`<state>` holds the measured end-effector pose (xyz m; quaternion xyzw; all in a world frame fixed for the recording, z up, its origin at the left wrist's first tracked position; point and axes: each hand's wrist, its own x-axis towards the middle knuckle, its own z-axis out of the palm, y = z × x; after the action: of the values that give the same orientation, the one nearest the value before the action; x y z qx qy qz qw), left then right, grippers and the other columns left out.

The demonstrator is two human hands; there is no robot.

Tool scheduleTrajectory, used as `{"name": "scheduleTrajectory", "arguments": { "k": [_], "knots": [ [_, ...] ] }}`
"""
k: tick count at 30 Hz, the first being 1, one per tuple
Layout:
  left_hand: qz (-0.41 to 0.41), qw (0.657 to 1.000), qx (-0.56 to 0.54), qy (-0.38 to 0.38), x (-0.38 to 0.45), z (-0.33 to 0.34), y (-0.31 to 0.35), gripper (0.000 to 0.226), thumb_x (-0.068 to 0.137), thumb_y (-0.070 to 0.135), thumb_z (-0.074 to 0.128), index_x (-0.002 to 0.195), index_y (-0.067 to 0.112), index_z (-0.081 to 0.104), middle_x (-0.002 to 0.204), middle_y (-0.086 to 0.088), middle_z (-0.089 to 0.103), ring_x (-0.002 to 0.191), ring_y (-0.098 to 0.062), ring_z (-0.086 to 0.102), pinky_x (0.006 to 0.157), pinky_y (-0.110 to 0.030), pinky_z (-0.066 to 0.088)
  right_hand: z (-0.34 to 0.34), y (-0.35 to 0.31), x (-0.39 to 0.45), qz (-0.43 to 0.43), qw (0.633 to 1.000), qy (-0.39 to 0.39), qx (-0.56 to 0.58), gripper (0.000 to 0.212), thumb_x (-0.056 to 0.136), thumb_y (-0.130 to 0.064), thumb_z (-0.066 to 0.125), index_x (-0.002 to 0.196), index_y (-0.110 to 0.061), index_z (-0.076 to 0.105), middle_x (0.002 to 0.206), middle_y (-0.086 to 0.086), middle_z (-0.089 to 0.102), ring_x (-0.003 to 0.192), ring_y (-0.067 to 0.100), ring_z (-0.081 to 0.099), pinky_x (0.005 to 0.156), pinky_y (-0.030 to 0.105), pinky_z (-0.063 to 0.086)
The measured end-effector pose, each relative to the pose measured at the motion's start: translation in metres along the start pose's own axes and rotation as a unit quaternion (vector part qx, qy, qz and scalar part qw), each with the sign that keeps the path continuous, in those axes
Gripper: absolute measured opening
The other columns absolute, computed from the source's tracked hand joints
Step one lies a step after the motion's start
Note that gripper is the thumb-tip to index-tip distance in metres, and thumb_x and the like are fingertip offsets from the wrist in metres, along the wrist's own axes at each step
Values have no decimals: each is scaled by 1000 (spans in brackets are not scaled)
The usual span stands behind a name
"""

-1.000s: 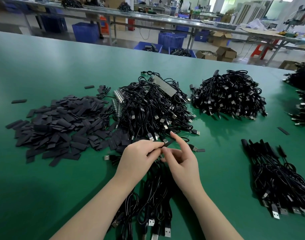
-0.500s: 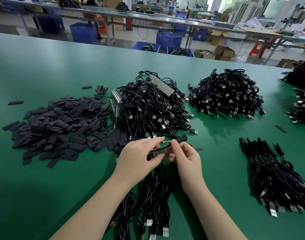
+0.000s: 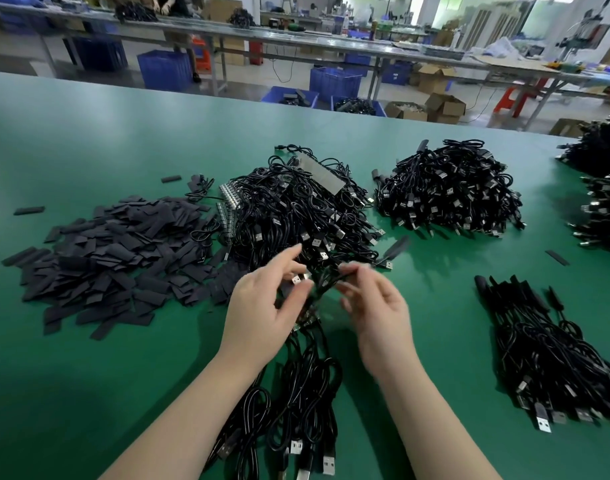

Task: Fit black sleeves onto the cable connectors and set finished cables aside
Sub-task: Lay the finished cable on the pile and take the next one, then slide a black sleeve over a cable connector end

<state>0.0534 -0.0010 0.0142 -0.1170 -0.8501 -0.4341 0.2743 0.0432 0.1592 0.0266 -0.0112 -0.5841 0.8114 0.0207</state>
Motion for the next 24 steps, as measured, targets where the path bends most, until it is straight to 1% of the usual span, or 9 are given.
{"name": "scheduleTrajectory", "arguments": {
  "k": [4,6,8,10,13,16,19,22,24],
  "knots": [
    [-60,996,-54,39,-2,-1,-4,42,102,39,40,139,22,48,112,23,61,102,3,59,84,-7,41,-28,-53,14,-43,991,55,112,23,84,-41,61,88,-19,68,104,3,75,90,21,70,73,28,57],
    [-91,994,-56,30,-2,-1,-8,39,103,39,40,137,24,51,110,22,62,105,4,57,86,-8,43,-56,-78,14,-72,992,99,42,22,94,-44,56,85,-24,62,102,4,76,79,22,73,65,28,58],
    [-111,993,-42,17,0,-1,-10,37,102,42,40,133,29,55,110,22,62,106,5,56,85,-9,44,-87,-101,12,-93,970,170,-148,32,95,-50,50,76,-32,67,80,-6,75,55,12,67,53,25,54],
    [-119,993,-18,-5,2,0,-12,32,102,40,42,129,31,58,111,23,62,106,6,55,86,-13,45,-122,-112,14,-85,875,226,-419,34,88,-60,41,81,-40,68,66,-9,69,50,13,61,55,29,51],
    [-123,992,8,-17,3,-1,-14,29,101,36,44,122,32,63,107,28,60,106,10,52,88,-17,45,-174,-111,27,28,704,263,-659,38,94,-47,36,90,-23,65,80,9,68,76,35,64,74,47,55],
    [-136,990,33,-18,3,-2,-16,27,100,35,45,117,32,66,108,20,62,96,6,57,82,-18,48,-206,-95,36,171,655,259,-689,31,102,-21,43,114,0,63,112,29,62,110,45,57,98,52,46],
    [-131,985,106,-26,3,-5,-19,24,99,29,49,115,30,67,101,17,61,73,-5,60,70,-28,52,-169,-86,20,106,589,269,-755,33,95,-35,55,118,-13,64,114,23,62,109,41,55,91,46,47],
    [-134,981,137,-25,5,-5,-19,24,99,26,50,113,28,69,97,17,59,73,-2,58,72,-33,51,-100,-78,-5,-54,603,263,-751,40,87,-39,67,124,-25,64,131,12,59,118,34,45,93,46,34],
    [-146,981,129,-14,5,-6,-18,24,99,27,49,114,29,68,97,19,58,72,-1,58,71,-31,50,-56,-67,-12,-110,619,182,-756,42,87,-44,65,127,-30,62,131,4,61,120,29,45,93,42,28]
  ]
}}
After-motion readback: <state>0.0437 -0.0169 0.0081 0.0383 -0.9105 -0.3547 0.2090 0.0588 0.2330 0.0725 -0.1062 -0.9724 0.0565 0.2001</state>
